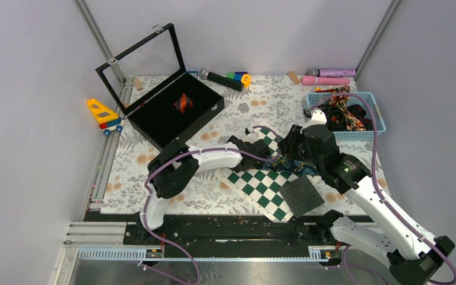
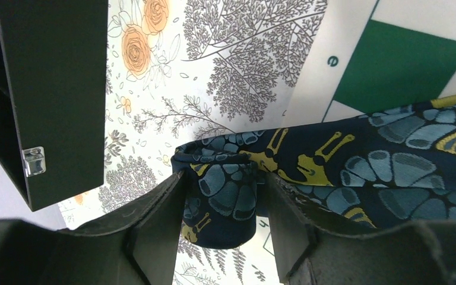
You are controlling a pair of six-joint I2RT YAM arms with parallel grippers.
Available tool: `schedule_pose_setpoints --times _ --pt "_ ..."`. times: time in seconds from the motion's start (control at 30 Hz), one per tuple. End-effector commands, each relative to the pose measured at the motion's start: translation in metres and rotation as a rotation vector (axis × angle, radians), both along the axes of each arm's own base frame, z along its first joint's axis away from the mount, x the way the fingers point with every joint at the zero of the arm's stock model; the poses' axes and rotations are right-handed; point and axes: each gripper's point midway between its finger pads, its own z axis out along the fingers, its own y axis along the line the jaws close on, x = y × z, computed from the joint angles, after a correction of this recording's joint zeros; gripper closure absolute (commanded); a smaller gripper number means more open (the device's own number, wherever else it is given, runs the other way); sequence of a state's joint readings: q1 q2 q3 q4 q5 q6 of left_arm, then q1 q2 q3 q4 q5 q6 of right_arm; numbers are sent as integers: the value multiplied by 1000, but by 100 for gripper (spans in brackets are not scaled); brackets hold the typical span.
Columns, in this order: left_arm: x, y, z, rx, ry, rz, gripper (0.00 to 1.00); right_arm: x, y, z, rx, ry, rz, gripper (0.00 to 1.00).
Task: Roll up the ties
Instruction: Roll the tie at the center of the board.
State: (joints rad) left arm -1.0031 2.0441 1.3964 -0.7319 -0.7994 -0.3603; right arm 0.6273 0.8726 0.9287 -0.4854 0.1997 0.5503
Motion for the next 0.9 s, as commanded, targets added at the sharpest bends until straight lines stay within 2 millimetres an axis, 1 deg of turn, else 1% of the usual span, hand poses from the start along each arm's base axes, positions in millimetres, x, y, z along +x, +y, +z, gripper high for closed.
schedule_pose_setpoints --times 0.0,0.3,0.4,0.53,0.73,0.87 --pt "0 -20 7 -82 20 -21 48 6 -2 22 23 -52 -20 65" --pt "-5 -26 5 -136 44 -19 48 6 -2 22 25 -52 -21 64" --pt "-7 -27 1 -155 52 -17 51 6 -2 24 25 -59 -20 64" --pt "-9 -28 -3 -171 58 -12 51 4 -3 34 41 -81 -14 63" --pt "-9 -28 -5 -168 59 -10 51 4 -4 58 66 -131 -15 61" --pt "-7 -26 0 -166 38 -5 48 7 -8 66 51 -138 -34 54"
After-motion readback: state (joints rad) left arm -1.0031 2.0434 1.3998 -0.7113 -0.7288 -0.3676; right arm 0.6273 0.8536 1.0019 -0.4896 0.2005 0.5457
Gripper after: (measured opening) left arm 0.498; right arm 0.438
